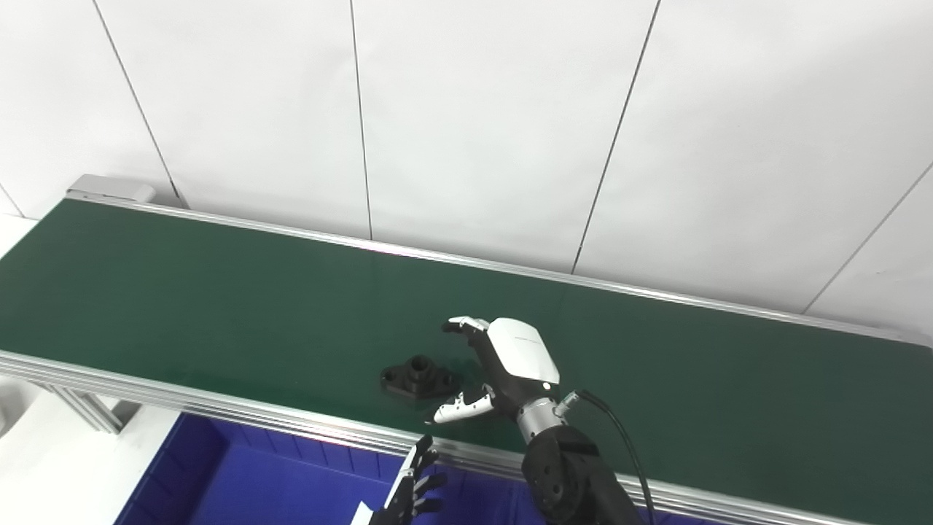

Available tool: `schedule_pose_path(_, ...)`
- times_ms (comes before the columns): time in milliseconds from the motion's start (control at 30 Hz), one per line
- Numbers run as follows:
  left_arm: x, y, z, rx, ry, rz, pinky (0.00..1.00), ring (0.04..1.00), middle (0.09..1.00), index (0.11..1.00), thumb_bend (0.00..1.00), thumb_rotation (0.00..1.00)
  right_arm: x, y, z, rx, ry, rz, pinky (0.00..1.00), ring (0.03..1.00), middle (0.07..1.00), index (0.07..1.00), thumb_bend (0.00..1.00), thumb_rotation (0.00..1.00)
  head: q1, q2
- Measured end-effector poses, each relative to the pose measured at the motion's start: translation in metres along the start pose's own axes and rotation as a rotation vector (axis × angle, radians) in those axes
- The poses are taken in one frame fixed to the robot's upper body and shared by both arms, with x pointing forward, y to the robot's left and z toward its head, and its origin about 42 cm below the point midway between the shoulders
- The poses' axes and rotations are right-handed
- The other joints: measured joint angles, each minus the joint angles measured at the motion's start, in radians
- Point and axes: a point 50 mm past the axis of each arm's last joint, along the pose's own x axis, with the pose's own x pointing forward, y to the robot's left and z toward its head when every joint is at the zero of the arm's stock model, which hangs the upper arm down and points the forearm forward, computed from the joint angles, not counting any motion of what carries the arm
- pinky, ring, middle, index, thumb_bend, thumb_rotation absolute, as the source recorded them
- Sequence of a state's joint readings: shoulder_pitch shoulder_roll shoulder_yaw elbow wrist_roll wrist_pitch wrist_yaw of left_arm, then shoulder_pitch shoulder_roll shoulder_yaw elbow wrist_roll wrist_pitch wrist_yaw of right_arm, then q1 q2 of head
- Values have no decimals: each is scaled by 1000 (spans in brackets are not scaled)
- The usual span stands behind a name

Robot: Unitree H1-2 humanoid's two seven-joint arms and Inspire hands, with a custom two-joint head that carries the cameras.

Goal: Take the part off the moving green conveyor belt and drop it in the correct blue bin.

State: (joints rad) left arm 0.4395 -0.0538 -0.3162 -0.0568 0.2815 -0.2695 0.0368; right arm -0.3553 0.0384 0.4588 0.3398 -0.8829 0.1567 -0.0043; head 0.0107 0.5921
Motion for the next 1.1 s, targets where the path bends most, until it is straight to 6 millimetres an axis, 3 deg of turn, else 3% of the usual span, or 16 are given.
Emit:
schedule_pose_path(267,0,0,0,6,-2,9,722,832,933,1000,553,810,12,2,-2,-23,11,-24,363,489,692,730,922,179,3,9)
schedule_pose_path(300,0,0,0,6,-2,9,719,830,934,1000,555,809,13,2,-3,-24,13,-26,343,454,600,661,867,107,5,12)
schedule_pose_path(333,0,0,0,6,-2,10,718,829,933,1000,557,808,14,3,-4,-28,16,-27,317,417,514,595,700,55,5,12)
schedule_pose_path(367,0,0,0,6,-2,11,717,828,933,1000,558,806,16,4,-5,-32,19,-33,304,398,470,562,615,28,5,17)
schedule_pose_path(433,-1,0,1,8,-2,13,726,842,939,1000,550,795,18,5,-8,-37,22,-37,232,302,406,515,535,3,5,23)
schedule_pose_path(633,-2,1,4,6,-7,17,710,830,919,1000,578,781,17,10,-19,-27,35,-2,260,343,417,507,527,0,-3,31)
schedule_pose_path(1100,-3,2,7,-14,-3,25,698,812,886,1000,623,782,15,0,-41,-90,81,1,252,344,422,501,528,0,-34,43)
